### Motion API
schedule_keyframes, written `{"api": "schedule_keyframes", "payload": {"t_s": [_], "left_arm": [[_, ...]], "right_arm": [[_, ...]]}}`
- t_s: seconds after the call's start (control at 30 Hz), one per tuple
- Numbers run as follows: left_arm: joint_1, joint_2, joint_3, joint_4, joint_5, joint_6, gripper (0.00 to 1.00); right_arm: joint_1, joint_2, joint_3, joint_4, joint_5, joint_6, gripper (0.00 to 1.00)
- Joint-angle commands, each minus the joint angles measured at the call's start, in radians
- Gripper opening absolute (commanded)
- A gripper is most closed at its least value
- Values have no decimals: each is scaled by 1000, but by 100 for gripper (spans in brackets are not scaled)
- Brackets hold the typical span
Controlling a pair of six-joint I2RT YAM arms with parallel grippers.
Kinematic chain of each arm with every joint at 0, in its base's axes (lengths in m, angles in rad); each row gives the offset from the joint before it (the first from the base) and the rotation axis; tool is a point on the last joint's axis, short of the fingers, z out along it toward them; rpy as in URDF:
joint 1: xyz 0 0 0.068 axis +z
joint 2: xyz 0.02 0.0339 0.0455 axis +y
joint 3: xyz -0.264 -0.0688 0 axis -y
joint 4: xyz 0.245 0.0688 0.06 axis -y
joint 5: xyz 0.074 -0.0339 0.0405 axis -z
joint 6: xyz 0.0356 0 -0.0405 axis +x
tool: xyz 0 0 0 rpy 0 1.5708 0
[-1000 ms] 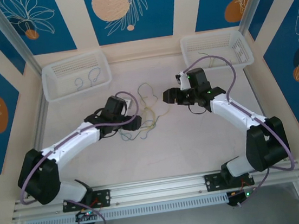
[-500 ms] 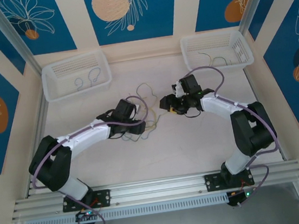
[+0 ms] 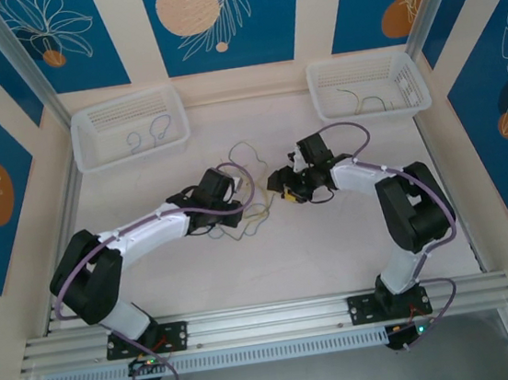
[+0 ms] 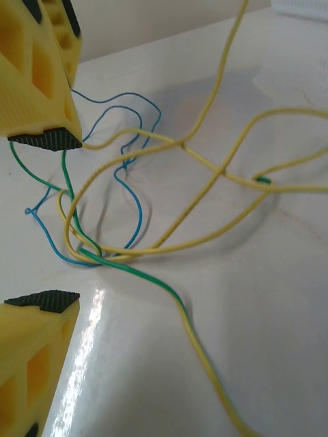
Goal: Untangle the cables
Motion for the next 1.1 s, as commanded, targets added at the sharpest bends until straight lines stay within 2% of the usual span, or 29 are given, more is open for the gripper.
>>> {"api": "schedule_keyframes", "payload": {"t_s": [0.0, 0.13, 0.3, 0.43, 0.57, 0.77, 0.83, 0.87, 0.93, 1.07], "left_arm": [[-17, -30, 30, 9, -11, -6, 20], [-20, -33, 31, 3, -17, -6, 21], [-25, -41, 29, 10, -18, -1, 21], [-27, -42, 29, 8, -26, -3, 23], [-31, -54, 16, 8, -40, -5, 25], [-33, -85, -4, 6, -98, -19, 47], [-33, -100, -15, 3, -137, -32, 58], [-32, -108, -18, 4, -151, -35, 60], [-32, -125, -27, 5, -182, -44, 72], [-33, -161, -42, 21, -215, -39, 75]], "right_arm": [[10, 31, -11, 25, -20, 25, 58], [18, 58, -2, 51, -26, 27, 55], [25, 118, 21, 69, -30, 30, 45], [31, 144, 29, 92, -33, 37, 33], [34, 140, 29, 93, -24, 36, 15], [36, 100, 17, 87, -18, 24, 1], [41, 76, 17, 68, -9, 14, 0], [43, 60, 18, 54, -1, 9, 0], [48, 20, 18, 30, 14, -3, 0], [57, -67, 29, -20, 38, -31, 0]]}}
